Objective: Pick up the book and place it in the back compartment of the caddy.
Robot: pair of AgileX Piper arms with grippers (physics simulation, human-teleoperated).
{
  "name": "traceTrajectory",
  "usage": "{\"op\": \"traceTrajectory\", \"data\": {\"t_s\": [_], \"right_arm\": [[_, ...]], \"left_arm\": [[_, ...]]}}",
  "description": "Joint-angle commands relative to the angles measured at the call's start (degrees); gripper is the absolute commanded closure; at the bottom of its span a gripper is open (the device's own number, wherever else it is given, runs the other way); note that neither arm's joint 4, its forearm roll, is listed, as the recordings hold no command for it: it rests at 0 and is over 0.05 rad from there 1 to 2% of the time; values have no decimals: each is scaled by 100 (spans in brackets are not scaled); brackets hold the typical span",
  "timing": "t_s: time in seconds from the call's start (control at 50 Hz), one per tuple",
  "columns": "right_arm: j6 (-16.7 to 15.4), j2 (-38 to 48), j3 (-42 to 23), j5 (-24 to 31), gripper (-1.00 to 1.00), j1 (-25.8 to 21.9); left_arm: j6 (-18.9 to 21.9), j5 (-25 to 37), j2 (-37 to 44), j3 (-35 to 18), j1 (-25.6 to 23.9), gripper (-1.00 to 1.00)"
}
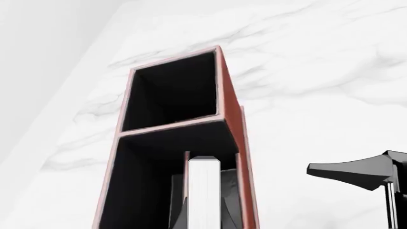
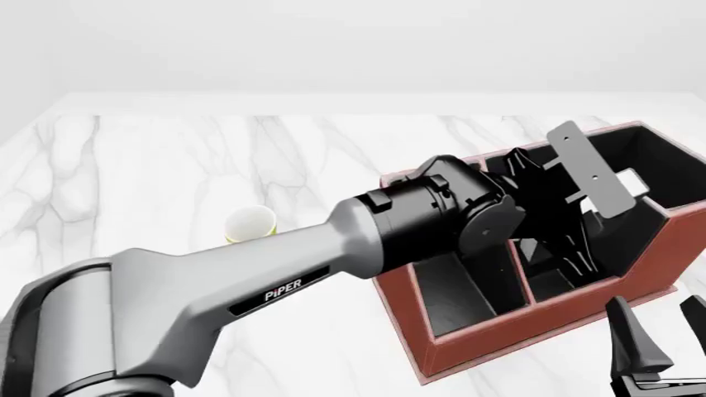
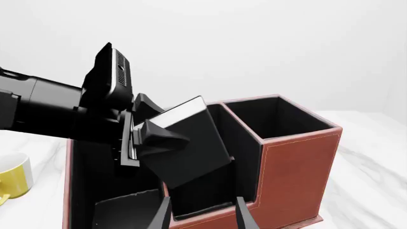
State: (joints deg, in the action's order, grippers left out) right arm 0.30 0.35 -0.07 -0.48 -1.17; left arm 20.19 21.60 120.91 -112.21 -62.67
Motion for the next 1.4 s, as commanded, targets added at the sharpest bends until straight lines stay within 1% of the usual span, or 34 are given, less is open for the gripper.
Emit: {"op": "traceTrajectory", "data": {"t_s": [0.02, 0.14, 0.66, 0.72, 0.76, 0.84, 1.2, 1.4], "right_arm": [[7, 6, 1, -1, -100, 5], [17, 18, 2, -5, -100, 1], [24, 254, 5, -199, -100, 25], [27, 277, 5, -220, -100, 28], [29, 289, 5, -230, -100, 30], [27, 299, 5, -238, -100, 23], [44, 344, 6, -271, -100, 38], [50, 337, 6, -269, -100, 45]], "left_arm": [[49, -58, 95, -169, 40, 100], [32, -61, 176, -244, 44, 100], [-154, -252, 275, -181, -87, 100], [-113, -235, 304, -223, -75, 100], [-154, -230, 322, -274, -52, 100], [-156, -282, 322, -213, -78, 100], [-216, -418, 603, -323, 22, 100], [-280, -461, 661, -340, -58, 100]]}}
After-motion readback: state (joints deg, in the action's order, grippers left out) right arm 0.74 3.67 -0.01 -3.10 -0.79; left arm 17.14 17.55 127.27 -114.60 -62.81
